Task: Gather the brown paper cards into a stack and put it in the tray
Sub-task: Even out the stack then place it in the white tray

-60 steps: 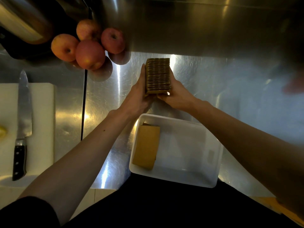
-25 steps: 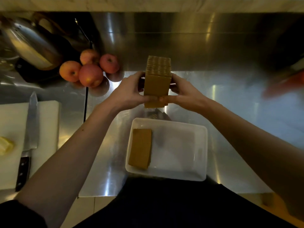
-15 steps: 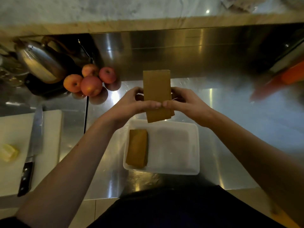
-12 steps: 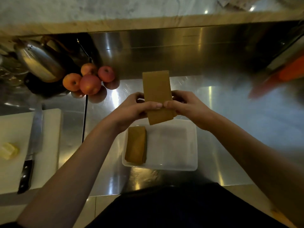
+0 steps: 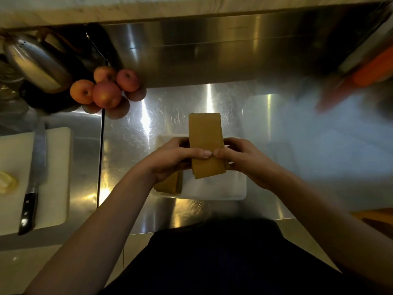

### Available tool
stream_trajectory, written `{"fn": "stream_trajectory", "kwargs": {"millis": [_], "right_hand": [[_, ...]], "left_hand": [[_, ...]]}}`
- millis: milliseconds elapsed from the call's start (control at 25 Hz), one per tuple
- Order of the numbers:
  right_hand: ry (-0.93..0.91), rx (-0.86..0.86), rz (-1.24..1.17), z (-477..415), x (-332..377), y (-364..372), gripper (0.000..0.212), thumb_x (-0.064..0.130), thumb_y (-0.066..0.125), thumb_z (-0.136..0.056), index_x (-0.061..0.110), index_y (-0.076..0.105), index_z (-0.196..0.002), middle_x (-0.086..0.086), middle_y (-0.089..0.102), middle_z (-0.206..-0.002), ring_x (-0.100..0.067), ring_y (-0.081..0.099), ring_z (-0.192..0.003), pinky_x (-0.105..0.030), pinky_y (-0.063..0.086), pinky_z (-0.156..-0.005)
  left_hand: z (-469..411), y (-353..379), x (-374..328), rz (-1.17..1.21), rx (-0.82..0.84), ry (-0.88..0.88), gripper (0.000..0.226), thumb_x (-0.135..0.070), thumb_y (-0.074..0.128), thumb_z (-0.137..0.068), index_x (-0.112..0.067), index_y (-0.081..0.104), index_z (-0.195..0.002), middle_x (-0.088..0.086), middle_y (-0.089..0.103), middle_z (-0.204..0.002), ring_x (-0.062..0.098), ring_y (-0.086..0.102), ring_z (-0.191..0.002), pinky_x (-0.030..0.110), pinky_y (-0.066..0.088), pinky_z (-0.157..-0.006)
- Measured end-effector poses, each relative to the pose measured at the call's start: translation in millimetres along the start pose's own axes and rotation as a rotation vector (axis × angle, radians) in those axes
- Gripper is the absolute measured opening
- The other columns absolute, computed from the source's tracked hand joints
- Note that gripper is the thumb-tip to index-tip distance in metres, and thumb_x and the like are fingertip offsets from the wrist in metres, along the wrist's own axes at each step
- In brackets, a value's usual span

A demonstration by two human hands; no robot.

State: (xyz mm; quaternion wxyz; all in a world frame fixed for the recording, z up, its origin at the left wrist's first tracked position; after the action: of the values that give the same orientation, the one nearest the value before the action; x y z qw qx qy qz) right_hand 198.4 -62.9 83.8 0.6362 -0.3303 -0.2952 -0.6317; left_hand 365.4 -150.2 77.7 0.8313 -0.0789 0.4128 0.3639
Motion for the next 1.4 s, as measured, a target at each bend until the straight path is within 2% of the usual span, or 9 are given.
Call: {"fn": "stream_trajectory", "kwargs": {"millis": [120,240,400,520,720,920,1080,1240,1400], "right_hand": [[0.086,0.025,-0.043,9,-23,3,0.060,0.042,0.067,-0.083,0.019,0.046,-0.134,-0.001,0.059,-0.124,-0.021,0.062,-0.108,-0.037,0.055,-0.090],[0.197,0.059,-0.114,15,-39,10,0.041,0.039,0.060,-0.090,0.021,0.047,-0.125,0.002,0.059,-0.116,-0.017,0.061,-0.103,-0.027,0.053,-0.081],[0.320,0.040,-0.223,13,-54,20,0.015,0.032,0.053,-0.096,0.019,0.051,-0.103,-0.002,0.061,-0.103,-0.016,0.062,-0.095,-0.027,0.052,-0.086],[0.344,0.030,-0.262,8,-57,27,0.030,0.034,0.049,-0.097,0.014,0.048,-0.120,-0.005,0.062,-0.107,-0.017,0.062,-0.094,-0.026,0.051,-0.084],[0.396,-0.036,-0.321,-3,-63,27,0.039,0.033,0.046,-0.096,0.015,0.046,-0.130,-0.007,0.063,-0.110,-0.022,0.062,-0.100,-0.041,0.045,-0.102],[0.411,-0.047,-0.408,-5,-58,30,0.030,0.014,0.048,-0.096,0.014,0.044,-0.125,-0.009,0.060,-0.098,-0.021,0.060,-0.086,-0.031,0.054,-0.065],[0.401,-0.044,-0.439,-4,-53,31,0.016,0.006,0.045,-0.097,0.012,0.049,-0.112,-0.007,0.059,-0.088,-0.016,0.060,-0.076,-0.026,0.053,-0.056],[0.313,-0.131,-0.225,0,-52,22,0.016,0.004,0.043,-0.096,0.012,0.056,-0.096,-0.003,0.055,-0.083,-0.014,0.055,-0.077,-0.025,0.050,-0.072],[0.022,-0.439,0.204,8,-53,-14,0.031,0.020,0.052,-0.092,0.012,0.059,-0.121,0.000,0.064,-0.096,-0.013,0.065,-0.091,-0.036,0.054,-0.088]], "left_hand": [[0,11,15,0.005,0.013,-0.086,0.069,-0.025,0.084,-0.061,-0.013,0.056,-0.124,0.005,0.069,-0.117,0.021,0.067,-0.106,0.033,0.054,-0.085],[-5,20,30,0.022,0.034,-0.193,0.062,-0.024,0.081,-0.063,-0.013,0.057,-0.119,0.006,0.068,-0.113,0.022,0.066,-0.104,0.032,0.053,-0.079],[-20,22,45,-0.002,0.057,-0.308,0.042,-0.017,0.071,-0.081,-0.010,0.057,-0.120,0.009,0.066,-0.111,0.024,0.063,-0.101,0.032,0.053,-0.075],[-36,19,54,-0.029,0.066,-0.367,0.047,-0.016,0.069,-0.084,-0.006,0.054,-0.127,0.014,0.063,-0.121,0.028,0.061,-0.109,0.035,0.054,-0.085],[-59,18,58,-0.146,0.091,-0.403,0.043,-0.019,0.071,-0.084,-0.007,0.058,-0.123,0.015,0.062,-0.126,0.030,0.058,-0.118,0.043,0.046,-0.103],[-72,21,60,-0.293,0.126,-0.417,0.049,-0.025,0.076,-0.079,-0.012,0.058,-0.123,0.010,0.064,-0.125,0.026,0.060,-0.115,0.040,0.049,-0.101],[-74,25,55,-0.366,0.054,-0.354,0.040,-0.018,0.072,-0.085,-0.012,0.055,-0.121,0.007,0.064,-0.114,0.022,0.062,-0.105,0.031,0.053,-0.086],[-74,28,60,-0.345,0.003,-0.278,0.052,-0.020,0.075,-0.079,-0.011,0.054,-0.126,0.009,0.063,-0.119,0.025,0.060,-0.110,0.041,0.049,-0.098],[-70,35,69,-0.132,-0.052,-0.178,0.061,-0.013,0.066,-0.083,-0.018,0.040,-0.137,0.007,0.056,-0.128,0.026,0.054,-0.116,0.047,0.045,-0.102]]}}
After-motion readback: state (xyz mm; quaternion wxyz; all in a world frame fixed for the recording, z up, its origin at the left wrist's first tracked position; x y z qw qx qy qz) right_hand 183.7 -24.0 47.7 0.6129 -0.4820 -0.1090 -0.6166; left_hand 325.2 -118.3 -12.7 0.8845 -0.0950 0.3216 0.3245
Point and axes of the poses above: each hand's wrist, its own z-axis away from the middle knuckle, its own y-axis out of the palm, x = y × z, the point moved 3 cm from there along -z, towards the middle knuckle
